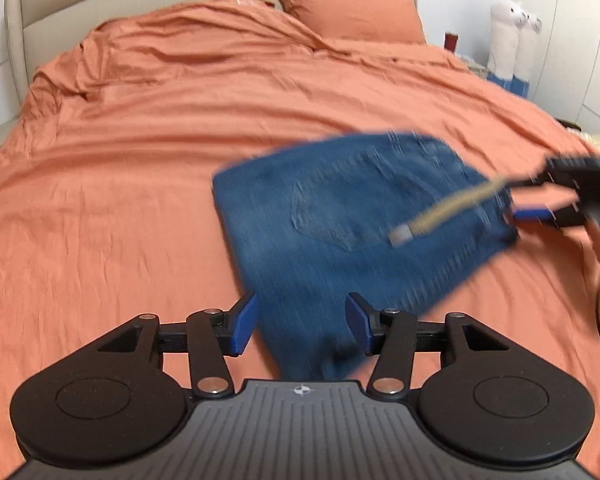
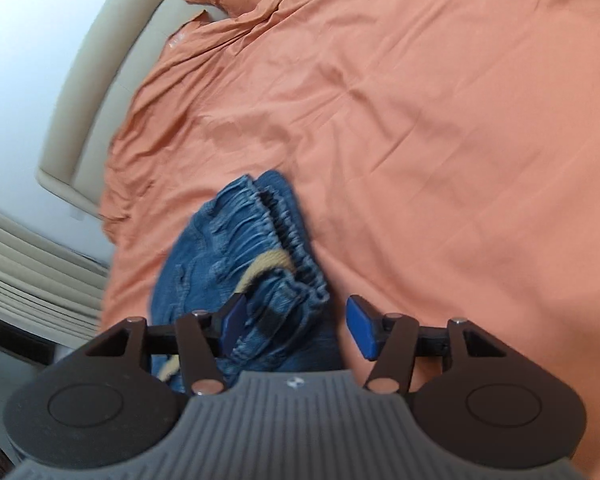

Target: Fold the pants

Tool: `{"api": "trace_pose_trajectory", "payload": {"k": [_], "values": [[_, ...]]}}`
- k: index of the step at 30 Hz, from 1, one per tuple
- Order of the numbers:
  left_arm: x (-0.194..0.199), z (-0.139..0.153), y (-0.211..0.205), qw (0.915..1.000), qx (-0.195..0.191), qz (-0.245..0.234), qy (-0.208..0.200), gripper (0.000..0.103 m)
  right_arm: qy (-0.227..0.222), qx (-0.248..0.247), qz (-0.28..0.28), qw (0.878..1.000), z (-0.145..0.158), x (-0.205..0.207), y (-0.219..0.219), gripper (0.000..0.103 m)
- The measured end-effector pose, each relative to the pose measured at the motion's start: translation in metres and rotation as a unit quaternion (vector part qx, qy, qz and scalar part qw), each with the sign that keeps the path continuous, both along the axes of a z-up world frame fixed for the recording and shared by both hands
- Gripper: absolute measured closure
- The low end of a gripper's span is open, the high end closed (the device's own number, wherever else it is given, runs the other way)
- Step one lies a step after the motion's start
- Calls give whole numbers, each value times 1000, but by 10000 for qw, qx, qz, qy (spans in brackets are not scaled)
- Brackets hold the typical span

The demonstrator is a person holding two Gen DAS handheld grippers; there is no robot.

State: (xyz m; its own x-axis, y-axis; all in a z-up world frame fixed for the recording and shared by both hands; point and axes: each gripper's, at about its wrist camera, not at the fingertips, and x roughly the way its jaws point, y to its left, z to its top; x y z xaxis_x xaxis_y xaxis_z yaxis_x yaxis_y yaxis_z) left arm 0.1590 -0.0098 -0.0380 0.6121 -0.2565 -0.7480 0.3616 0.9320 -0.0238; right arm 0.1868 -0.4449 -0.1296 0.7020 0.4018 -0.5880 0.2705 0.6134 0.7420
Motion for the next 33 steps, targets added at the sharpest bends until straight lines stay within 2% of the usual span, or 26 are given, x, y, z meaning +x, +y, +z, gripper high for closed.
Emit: {"api": "trace_pose_trajectory", "payload": {"k": [4,7,10,11,12,13,16,18,20,25,29,33], "values": [[-13,-32,-5,9995,96,141,267,41,4,157,36,9999,-8,6,4,49],[-12,-49,-11,9983,475,280,162,42,-10,330,-1,9995,-15,8,4,50],[-12,-54,-19,9956,926,124,17,51,-76,459,-43,9989,-17,8,3,62],[-13,-53,-21,9947,1029,25,3,67,-105,475,-40,9988,-16,9,3,66],[-17,-52,-22,9934,1143,-98,-51,79,-126,413,-43,9991,-14,9,3,71],[-22,-49,-24,9906,1338,-170,-219,81,-166,332,-37,9993,-11,9,4,86],[-36,-39,-25,9838,1653,-335,-603,86,-423,248,2,9988,4,6,3,92],[-38,-39,-20,9839,1653,-353,-589,88,-623,127,105,9979,16,3,5,93],[-36,-49,-16,9851,1630,-330,-434,89,-567,-153,173,9981,20,2,9,93],[-28,-78,-8,9921,1254,-28,-31,89,1,-507,190,9985,-8,5,12,95],[-28,-80,-1,9941,1073,68,134,89,93,-822,298,9961,-16,8,17,95],[-23,-77,7,9958,837,138,351,88,128,-926,324,9951,-18,9,18,93]]}}
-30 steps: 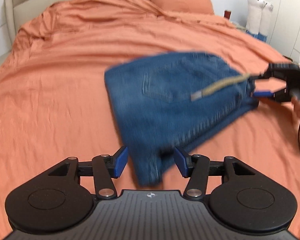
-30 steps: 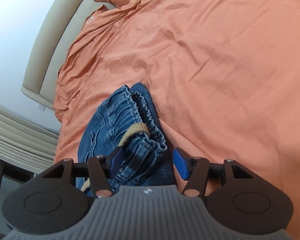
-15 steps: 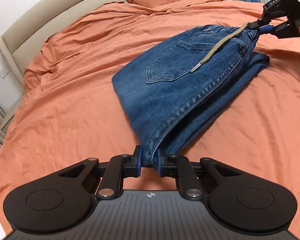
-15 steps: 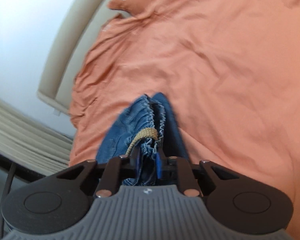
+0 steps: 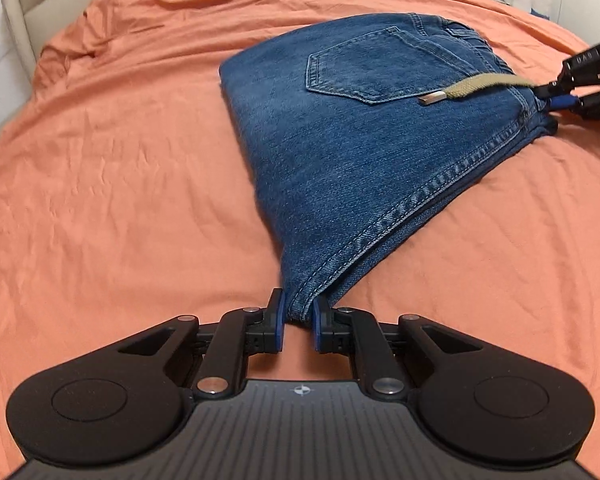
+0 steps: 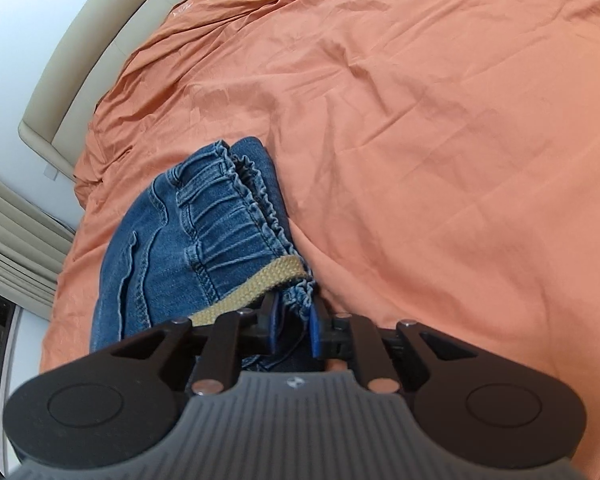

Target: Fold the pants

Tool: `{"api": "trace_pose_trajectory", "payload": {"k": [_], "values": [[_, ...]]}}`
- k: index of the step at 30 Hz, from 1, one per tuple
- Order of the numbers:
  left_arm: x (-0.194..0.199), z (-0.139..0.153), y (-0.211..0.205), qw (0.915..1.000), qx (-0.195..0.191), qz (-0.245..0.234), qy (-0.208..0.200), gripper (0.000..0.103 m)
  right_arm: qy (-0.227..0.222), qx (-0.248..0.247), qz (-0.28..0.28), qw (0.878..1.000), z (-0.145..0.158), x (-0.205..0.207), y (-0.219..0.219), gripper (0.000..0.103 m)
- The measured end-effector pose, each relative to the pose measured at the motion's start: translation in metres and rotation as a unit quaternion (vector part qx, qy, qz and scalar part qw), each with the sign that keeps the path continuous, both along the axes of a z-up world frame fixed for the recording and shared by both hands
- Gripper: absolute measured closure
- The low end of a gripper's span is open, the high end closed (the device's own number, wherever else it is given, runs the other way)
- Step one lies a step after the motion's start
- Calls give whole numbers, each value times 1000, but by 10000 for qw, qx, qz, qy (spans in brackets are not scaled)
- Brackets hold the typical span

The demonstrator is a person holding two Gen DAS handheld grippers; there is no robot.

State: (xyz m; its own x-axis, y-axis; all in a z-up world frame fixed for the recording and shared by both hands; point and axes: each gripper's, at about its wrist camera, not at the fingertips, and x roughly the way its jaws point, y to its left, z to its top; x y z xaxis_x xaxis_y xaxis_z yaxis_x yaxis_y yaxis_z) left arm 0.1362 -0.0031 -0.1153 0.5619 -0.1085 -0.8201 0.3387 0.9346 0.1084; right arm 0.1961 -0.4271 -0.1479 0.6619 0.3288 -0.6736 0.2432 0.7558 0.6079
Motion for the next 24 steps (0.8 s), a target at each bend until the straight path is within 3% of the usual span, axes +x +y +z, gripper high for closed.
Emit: {"api": "trace_pose_trajectory", "payload": {"k": [3,7,15,24], "values": [[-1,4,3,9998,-113,49,126,85,0,56,-70,10000,2,-3,-2,86],[-8,11,13,9991,-294,111,290,79,-54,-253,-50,9997,14,-12,-1,71],[-8,53,49,9931,-1093,419,107,53,-185,-368,216,9989,41,-41,-3,60],[40,94,47,9919,-1030,611,-430,49,-347,-959,898,9907,92,-38,21,48]]}}
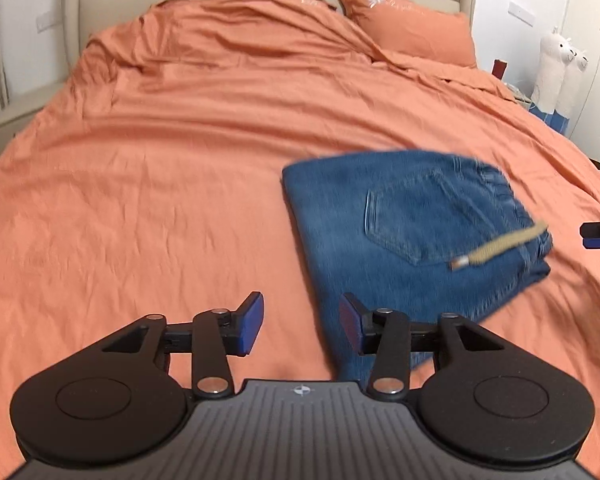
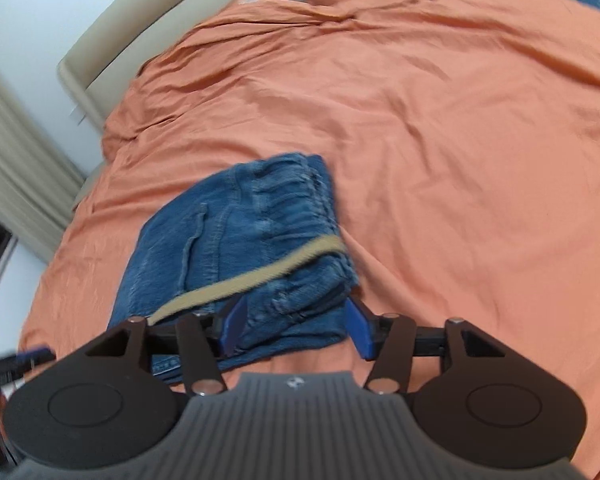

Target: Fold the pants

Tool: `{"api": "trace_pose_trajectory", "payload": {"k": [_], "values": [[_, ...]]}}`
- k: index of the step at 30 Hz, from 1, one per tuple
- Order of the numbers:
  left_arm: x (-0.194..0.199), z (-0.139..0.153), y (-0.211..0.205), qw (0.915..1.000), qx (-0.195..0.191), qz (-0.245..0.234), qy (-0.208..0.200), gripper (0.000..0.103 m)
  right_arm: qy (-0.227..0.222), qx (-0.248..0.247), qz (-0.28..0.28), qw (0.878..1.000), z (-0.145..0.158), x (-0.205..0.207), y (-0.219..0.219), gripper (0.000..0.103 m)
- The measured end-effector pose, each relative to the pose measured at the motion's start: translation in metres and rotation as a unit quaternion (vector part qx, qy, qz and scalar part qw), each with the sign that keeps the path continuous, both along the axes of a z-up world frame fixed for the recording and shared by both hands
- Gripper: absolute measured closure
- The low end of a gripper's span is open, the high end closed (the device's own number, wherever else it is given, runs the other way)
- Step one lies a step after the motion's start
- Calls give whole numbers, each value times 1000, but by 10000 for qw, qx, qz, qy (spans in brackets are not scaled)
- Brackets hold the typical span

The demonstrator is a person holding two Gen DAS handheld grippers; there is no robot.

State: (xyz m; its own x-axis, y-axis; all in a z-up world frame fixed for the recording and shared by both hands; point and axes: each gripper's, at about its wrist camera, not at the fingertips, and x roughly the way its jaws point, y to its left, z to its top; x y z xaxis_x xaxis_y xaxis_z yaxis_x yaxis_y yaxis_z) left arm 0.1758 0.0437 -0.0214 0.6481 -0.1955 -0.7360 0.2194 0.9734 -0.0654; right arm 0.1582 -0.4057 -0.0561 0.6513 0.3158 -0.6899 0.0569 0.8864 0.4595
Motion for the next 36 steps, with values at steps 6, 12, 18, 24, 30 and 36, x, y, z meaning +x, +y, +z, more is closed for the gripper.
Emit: {"api": "trace_pose_trajectory", "payload": {"k": [6,12,18,24,30,36], "values": [[21,7,-6,9998,86,-163,-48,47,-37,-410,409,9983,27,21,13,40],[48,-4,-1,9991,-364,-111,162,33,129,-526,516,9972,31,55,13,32],[91,-42,25,9839,-1592,346,741,29,400,-301,527,9974,5,93,-2,26],[121,-97,49,9478,-2735,753,1453,29,1027,987,368,9891,-47,124,-35,42],[133,-123,50,9308,-3188,572,1693,29,1319,1814,478,9734,-94,142,-48,41],[146,-135,49,9171,-3466,497,1906,38,1301,2618,618,9543,-124,156,-52,48]]}}
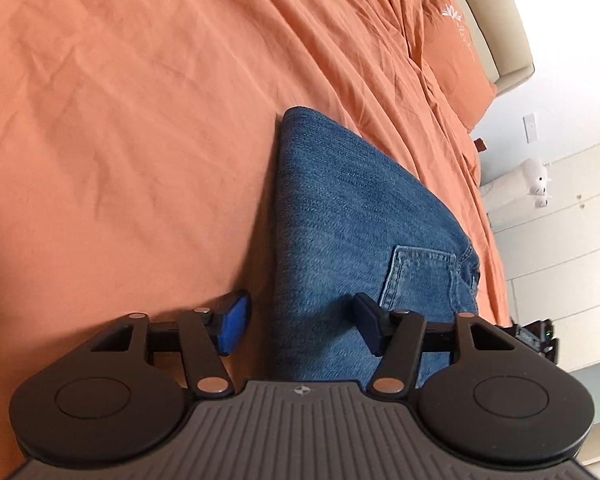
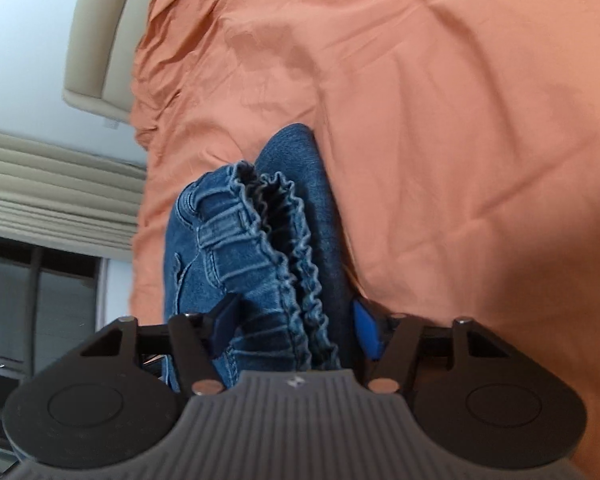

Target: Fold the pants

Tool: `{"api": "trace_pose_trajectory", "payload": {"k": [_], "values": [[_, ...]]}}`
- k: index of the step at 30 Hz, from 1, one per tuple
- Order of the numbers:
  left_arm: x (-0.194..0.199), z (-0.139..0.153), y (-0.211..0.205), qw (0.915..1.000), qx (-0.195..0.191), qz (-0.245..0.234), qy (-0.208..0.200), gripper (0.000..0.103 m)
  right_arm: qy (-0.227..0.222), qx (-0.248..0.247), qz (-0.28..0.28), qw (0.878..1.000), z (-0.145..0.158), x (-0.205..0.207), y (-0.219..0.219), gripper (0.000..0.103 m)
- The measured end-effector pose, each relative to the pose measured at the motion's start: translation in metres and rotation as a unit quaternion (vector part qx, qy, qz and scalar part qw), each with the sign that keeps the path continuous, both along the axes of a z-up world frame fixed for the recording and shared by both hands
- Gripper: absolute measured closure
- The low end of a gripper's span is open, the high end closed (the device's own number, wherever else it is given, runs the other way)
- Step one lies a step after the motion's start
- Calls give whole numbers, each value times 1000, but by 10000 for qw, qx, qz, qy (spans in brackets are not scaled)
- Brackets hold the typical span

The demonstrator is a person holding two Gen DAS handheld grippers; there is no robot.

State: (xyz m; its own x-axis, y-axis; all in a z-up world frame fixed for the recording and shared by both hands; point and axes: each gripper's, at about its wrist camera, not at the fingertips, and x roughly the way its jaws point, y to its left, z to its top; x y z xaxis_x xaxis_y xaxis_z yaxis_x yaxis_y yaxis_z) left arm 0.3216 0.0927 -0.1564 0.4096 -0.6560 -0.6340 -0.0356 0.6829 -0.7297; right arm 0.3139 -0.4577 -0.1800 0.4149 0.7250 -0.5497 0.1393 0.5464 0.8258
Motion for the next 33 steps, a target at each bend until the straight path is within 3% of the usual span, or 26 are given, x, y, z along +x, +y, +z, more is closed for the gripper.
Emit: {"api": "trace_pose_trajectory", "payload": {"k": [1,5,11,16,23,26,33], "values": [[2,-2,0,10000,-77,36,41,41,-9,42,18,10000,-2,3,2,48],[2,-8,1,9991,-273,224,218,66,-160,-9,218,9996,1,14,17,53],[-3,10,-8,9996,131,257,17,95,-570,-512,411,9962,29,9,29,72],[-7,36,-20,9977,624,217,-141,97,-934,-973,550,9893,71,5,42,83],[-28,80,-15,9942,849,338,-558,97,-1311,-1467,619,9785,128,-5,81,85],[-39,103,6,9924,924,445,-687,97,-1471,-1468,635,9761,146,-14,102,85],[-69,162,71,9814,1534,592,-995,97,-1685,-1123,794,9761,168,-23,172,86]]}}
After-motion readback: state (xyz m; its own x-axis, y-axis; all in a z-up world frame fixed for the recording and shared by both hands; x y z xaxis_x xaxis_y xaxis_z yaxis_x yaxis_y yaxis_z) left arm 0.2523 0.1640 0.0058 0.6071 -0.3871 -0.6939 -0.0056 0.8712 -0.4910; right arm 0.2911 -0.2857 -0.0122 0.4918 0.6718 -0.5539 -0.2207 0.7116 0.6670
